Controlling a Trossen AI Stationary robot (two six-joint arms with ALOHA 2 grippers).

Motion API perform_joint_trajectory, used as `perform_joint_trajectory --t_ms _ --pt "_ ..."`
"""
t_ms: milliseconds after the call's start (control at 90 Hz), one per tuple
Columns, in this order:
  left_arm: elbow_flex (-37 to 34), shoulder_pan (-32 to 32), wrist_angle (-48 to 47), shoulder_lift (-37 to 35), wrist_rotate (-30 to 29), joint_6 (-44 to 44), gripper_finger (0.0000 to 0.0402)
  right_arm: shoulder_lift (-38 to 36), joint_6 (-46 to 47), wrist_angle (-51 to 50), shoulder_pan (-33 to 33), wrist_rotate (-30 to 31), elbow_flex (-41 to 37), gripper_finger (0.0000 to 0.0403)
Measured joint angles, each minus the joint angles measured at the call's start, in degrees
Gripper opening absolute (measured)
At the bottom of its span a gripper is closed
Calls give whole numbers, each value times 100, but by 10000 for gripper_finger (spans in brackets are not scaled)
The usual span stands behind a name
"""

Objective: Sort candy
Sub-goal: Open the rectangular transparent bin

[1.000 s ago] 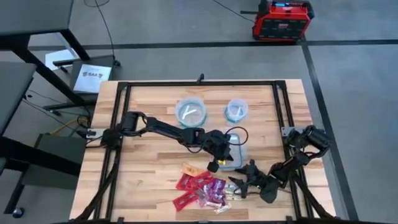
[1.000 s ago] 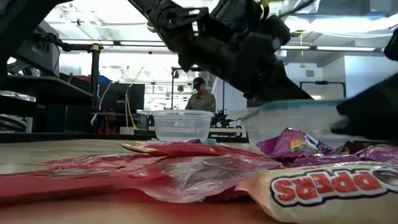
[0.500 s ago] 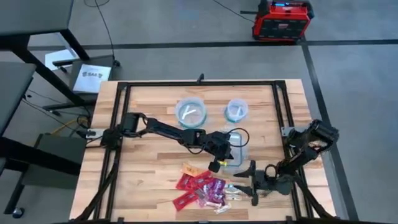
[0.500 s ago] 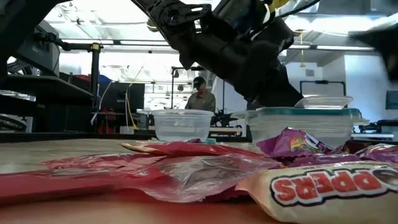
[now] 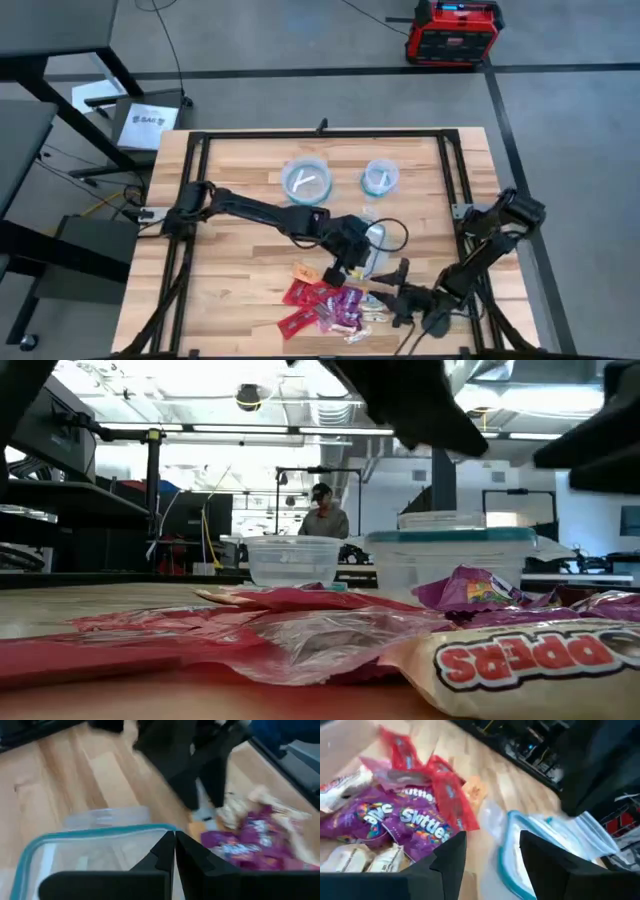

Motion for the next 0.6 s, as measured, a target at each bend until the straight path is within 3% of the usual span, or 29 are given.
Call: perform_joint_trajectory --t_ms 156,411,500,600 --pt "-2 -302 -1486 -446 -470 -497 0 524 -647 7 -310 37 438 166" --pt "0 -797 -2432 -1032 -1326 -1000 0 1042 -1141 -108 -862 76 959 157" --pt "0 -866 -2501 -1071 -1377 -1088 0 1055 -1169 -170 -966 69 1073 121" --pt "2 -933 -2714 -1062 -1375 -1193 0 1004 -1182 -300 -988 62 1170 51"
